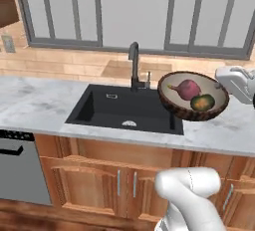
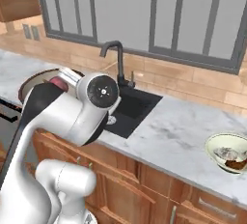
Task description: Place the bowl containing the onion and squash in the microwave. Close the microwave door and press the start button to microwave the meal.
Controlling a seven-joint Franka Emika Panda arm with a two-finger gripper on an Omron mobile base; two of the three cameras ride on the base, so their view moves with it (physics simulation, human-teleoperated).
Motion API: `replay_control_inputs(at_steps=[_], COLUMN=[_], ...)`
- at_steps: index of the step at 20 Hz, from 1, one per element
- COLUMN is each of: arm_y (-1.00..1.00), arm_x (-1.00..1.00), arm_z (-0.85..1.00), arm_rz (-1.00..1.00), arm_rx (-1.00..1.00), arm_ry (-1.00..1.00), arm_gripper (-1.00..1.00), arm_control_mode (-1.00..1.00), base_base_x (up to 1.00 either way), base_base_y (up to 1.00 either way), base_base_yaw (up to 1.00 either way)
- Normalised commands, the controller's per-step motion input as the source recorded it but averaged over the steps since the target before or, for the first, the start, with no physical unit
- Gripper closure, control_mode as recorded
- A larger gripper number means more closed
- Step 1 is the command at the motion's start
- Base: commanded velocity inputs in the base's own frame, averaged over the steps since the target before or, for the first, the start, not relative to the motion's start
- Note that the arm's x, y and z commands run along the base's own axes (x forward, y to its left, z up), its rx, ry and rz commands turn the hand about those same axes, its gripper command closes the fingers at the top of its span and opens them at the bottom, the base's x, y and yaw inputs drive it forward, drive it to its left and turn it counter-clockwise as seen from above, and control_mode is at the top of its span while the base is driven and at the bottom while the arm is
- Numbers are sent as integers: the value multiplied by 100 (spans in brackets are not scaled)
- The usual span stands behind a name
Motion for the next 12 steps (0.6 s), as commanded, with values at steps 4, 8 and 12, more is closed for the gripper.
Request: replay_control_inputs(at_steps=[4,8,12], arm_y=[0,0,0], arm_x=[0,0,0], arm_z=[0,0,0], arm_rz=[0,0,0], arm_rx=[0,0,0], arm_ry=[0,0,0], arm_gripper=[100,100,100], arm_control_mode=[100,100,100], base_base_x=[0,3,7], base_base_y=[75,70,68], base_base_yaw=[57,59,60])
